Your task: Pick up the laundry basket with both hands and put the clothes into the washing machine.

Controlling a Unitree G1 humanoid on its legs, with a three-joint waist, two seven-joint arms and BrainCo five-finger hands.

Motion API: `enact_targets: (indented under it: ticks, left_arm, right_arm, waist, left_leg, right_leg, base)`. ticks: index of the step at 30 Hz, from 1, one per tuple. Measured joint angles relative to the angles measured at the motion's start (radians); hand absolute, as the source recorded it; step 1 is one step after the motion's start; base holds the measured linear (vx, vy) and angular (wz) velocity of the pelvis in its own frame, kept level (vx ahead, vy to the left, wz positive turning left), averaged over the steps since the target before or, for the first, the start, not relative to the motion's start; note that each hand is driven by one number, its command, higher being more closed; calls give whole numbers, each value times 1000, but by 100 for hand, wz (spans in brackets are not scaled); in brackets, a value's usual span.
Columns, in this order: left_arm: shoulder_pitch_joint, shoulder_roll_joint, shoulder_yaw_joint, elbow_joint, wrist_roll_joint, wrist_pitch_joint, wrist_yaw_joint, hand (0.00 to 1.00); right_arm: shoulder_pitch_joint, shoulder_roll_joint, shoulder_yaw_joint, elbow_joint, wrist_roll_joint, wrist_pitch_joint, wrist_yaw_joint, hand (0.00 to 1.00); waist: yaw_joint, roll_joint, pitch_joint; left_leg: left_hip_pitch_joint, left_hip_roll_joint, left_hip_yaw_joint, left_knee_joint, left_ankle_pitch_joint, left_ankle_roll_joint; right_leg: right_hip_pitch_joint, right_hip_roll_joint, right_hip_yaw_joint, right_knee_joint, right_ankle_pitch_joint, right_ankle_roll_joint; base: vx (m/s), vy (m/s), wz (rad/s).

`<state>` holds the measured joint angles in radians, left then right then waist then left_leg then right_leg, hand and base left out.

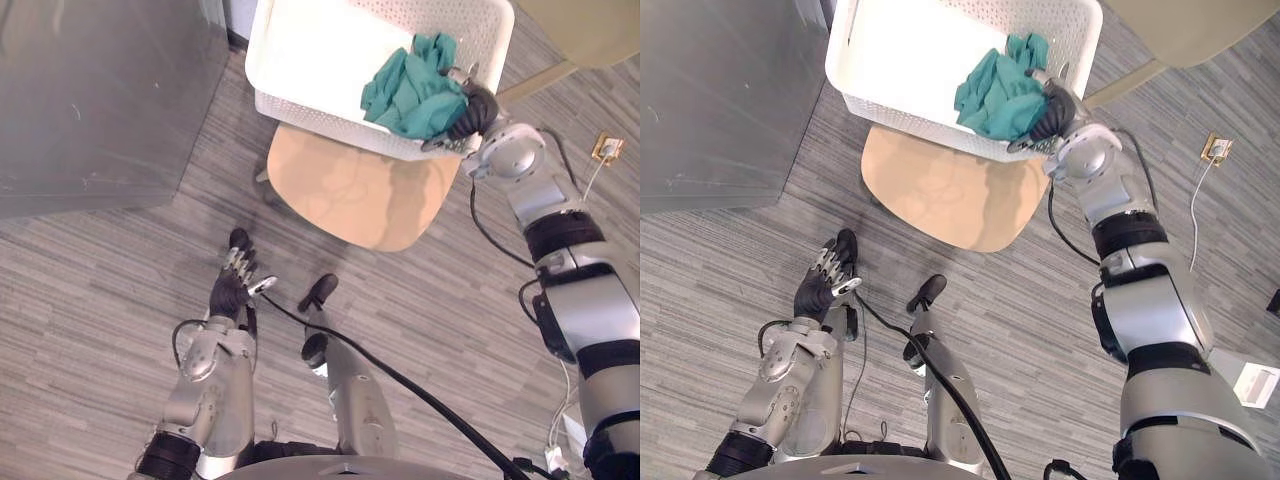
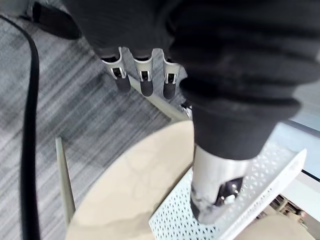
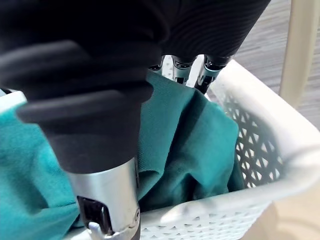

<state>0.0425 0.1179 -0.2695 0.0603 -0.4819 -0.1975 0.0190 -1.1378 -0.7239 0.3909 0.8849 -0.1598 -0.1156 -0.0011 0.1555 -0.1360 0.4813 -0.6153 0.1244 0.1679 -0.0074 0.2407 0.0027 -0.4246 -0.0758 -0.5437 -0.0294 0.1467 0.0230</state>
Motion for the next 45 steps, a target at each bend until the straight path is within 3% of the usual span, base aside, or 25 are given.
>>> enact_targets:
  ticks: [7,10,13,17,23,27,35,39,45]
  left_arm:
    - [-50,-47,-67,-9,-48,-10,-12,0]
    - [-54,-68,-68,-9,-57,-11,-12,0]
    - [-61,-103,-68,-11,-64,-14,-11,0]
    - [-63,-105,-59,-13,-64,-19,-8,0]
    - [-70,-105,-56,-12,-63,-19,-8,0]
    - [-70,-94,-64,-10,-61,-19,-12,0]
    - [-70,-49,-88,-7,-53,-17,-55,0]
    - [-70,-38,-94,3,-43,-16,-73,0]
    - [-68,37,-119,22,-43,-16,-89,0]
  right_arm:
    - [-23,-3,-21,75,84,-53,-4,0]
    - [-15,5,-20,76,83,-55,-21,0]
    - [15,30,-19,86,81,-33,-54,0]
    - [48,44,-43,74,84,-31,-75,0]
    - [98,45,-40,32,87,-32,-66,0]
    - [159,30,-23,-23,156,-27,11,0]
    - [396,-136,78,-323,383,16,253,0]
    - [573,-217,78,-492,498,14,349,0]
    - [643,-230,118,-478,558,12,394,0]
  waist:
    - [4,17,8]
    - [6,31,5]
    - [33,58,-4]
    - [35,68,-11]
    - [33,73,-20]
    - [38,78,-25]
    - [32,75,-33]
    - [26,61,-45]
    - [6,21,-98]
  left_leg:
    - [-18,6,-28,-49,28,-26]
    - [-23,8,-28,-48,27,-26]
    - [-48,13,-16,-50,27,-26]
    - [-41,21,-3,-49,39,-42]
    - [-26,31,-11,-51,58,-32]
    - [-1,32,-30,-51,59,-34]
    - [7,25,-47,-50,58,-35]
    - [25,21,-46,-50,58,-35]
    - [37,18,-55,-63,59,-40]
  right_leg:
    - [-34,11,-18,7,-6,-9]
    - [-38,12,-20,9,-10,-11]
    - [-68,12,-21,20,-11,-14]
    - [-66,8,-28,47,-20,-14]
    - [-66,6,-43,107,-69,-18]
    - [-66,-13,-50,188,-126,-19]
    - [-72,-44,-74,274,-183,-17]
    - [-66,-57,-76,306,-204,-19]
    - [-79,-73,-73,355,-230,-22]
  base:
    - [26,57,4]
    - [16,69,0]
    - [21,73,-1]
    - [41,57,4]
    - [71,17,6]
    - [93,-11,11]
    - [70,-28,12]
    - [35,-44,3]
    - [-1,-58,2]
